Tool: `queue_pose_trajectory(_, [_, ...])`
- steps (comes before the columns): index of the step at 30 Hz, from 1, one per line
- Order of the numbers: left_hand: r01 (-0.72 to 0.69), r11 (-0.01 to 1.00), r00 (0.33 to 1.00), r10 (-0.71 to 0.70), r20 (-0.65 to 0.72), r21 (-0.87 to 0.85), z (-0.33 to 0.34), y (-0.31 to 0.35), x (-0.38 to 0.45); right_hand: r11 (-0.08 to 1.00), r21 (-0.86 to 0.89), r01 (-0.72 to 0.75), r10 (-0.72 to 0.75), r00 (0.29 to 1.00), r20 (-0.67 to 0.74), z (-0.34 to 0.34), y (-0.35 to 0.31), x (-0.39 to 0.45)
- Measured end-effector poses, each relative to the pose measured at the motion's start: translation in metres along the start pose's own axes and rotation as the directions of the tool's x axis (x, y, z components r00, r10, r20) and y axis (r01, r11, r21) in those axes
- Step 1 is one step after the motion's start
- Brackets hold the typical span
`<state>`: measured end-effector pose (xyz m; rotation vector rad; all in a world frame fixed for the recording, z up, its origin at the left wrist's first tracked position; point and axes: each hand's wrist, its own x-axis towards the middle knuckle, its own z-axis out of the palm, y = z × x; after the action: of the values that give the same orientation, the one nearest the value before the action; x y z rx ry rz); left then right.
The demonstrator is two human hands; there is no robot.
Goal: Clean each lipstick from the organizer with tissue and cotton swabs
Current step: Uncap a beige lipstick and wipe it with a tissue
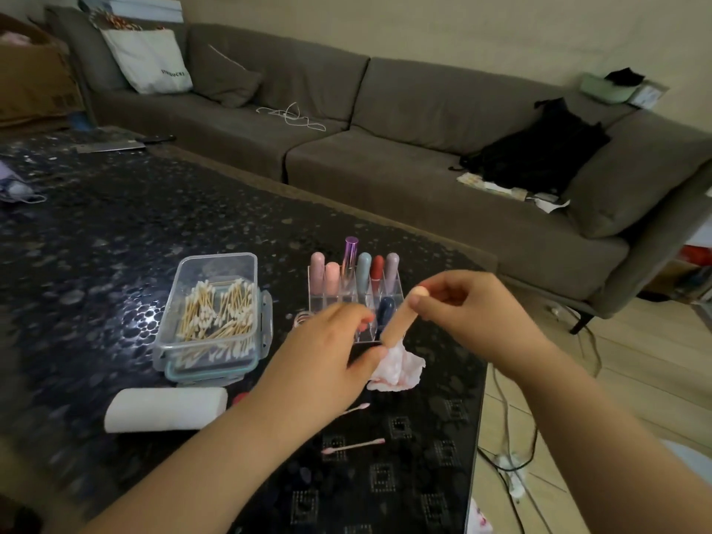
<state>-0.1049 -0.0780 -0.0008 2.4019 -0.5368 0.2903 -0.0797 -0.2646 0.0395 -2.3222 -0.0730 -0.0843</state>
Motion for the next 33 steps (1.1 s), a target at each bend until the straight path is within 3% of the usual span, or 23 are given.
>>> queue_pose_trajectory(4, [0.207, 0.947, 0.974, -0.176, 0.142, -0.245, -0.002, 0.000, -0.024, 0.967, 0.248, -0.055, 0.034, 0.996, 0.088, 0.022, -0.011, -0.036])
queue_pose_trajectory(10, [0.325, 0.876, 0.945, -0.283, 0.163, -0.358, -0.006, -0.019, -0.060, 0.888, 0.444, -0.123, 0.067, 0.988, 0.141, 0.059, -0.011, -0.059])
queue_pose_trajectory(15, [0.353, 0.870, 0.935, -0.316, 0.159, -0.344, -0.009, -0.029, -0.072, 0.780, 0.601, -0.177, 0.110, 0.983, 0.147, 0.082, -0.010, -0.057])
queue_pose_trajectory(19, [0.404, 0.853, 0.915, -0.379, 0.141, -0.330, -0.012, -0.038, -0.075, 0.643, 0.743, -0.186, 0.261, 0.965, 0.016, 0.071, -0.003, -0.040])
queue_pose_trajectory(22, [0.429, 0.798, 0.900, -0.419, 0.121, -0.424, -0.010, -0.042, -0.075, 0.749, 0.614, -0.249, 0.256, 0.964, 0.078, 0.072, 0.006, -0.034])
queue_pose_trajectory(24, [0.429, 0.756, 0.895, -0.432, 0.115, -0.494, -0.008, -0.041, -0.073, 0.888, 0.363, -0.281, 0.254, 0.960, 0.122, 0.084, 0.012, -0.033])
queue_pose_trajectory(26, [0.420, 0.695, 0.891, -0.437, 0.120, -0.583, -0.006, -0.039, -0.071, 0.976, 0.109, -0.186, 0.173, 0.978, 0.117, 0.097, 0.016, -0.035])
queue_pose_trajectory(29, [0.407, 0.584, 0.885, -0.442, 0.145, -0.703, -0.007, -0.035, -0.068, 0.985, -0.170, 0.022, -0.011, 0.998, 0.069, 0.110, 0.021, -0.036])
queue_pose_trajectory(33, [0.400, 0.497, 0.880, -0.443, 0.172, -0.770, -0.007, -0.030, -0.065, 0.938, -0.335, 0.083, -0.058, 0.995, 0.082, 0.120, 0.029, -0.035])
